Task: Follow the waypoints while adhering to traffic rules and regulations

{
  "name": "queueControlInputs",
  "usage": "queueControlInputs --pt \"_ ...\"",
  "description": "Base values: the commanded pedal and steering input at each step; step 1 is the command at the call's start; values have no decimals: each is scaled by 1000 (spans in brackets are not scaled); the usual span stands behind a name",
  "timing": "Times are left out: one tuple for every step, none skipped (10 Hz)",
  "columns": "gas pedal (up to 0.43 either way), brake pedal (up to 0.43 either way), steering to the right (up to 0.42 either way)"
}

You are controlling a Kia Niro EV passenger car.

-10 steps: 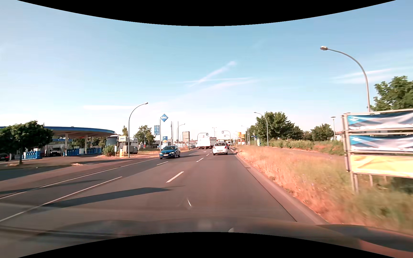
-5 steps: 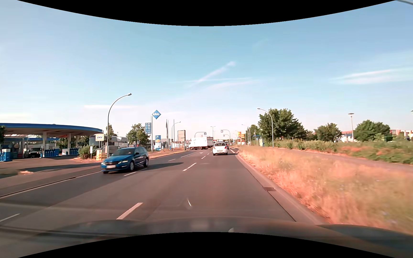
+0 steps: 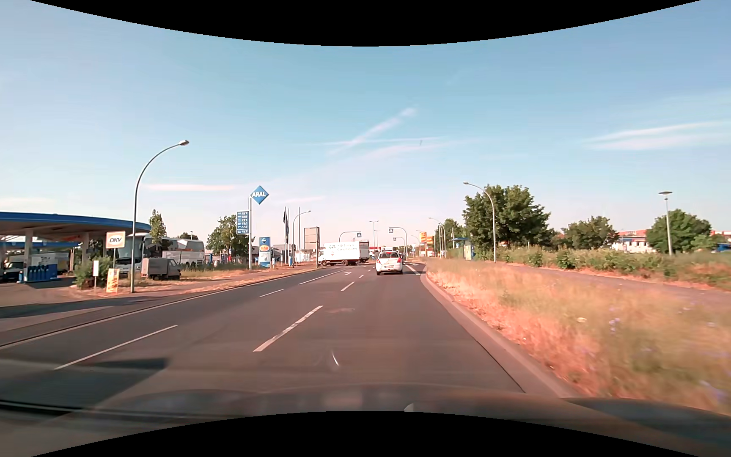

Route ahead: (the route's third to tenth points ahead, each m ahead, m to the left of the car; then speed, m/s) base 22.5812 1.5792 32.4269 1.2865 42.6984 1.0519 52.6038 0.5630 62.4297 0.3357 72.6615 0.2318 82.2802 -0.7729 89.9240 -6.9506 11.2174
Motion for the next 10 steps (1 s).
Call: queueControlInputs --pt "0 18 1" --pt "0 30 0" --pt "0 37 0" --pt "0 43 0" --pt "0 43 0" --pt "0 49 0" --pt "0 61 -1" --pt "0 73 -1" --pt "0 73 -1" --pt "0 85 -2"
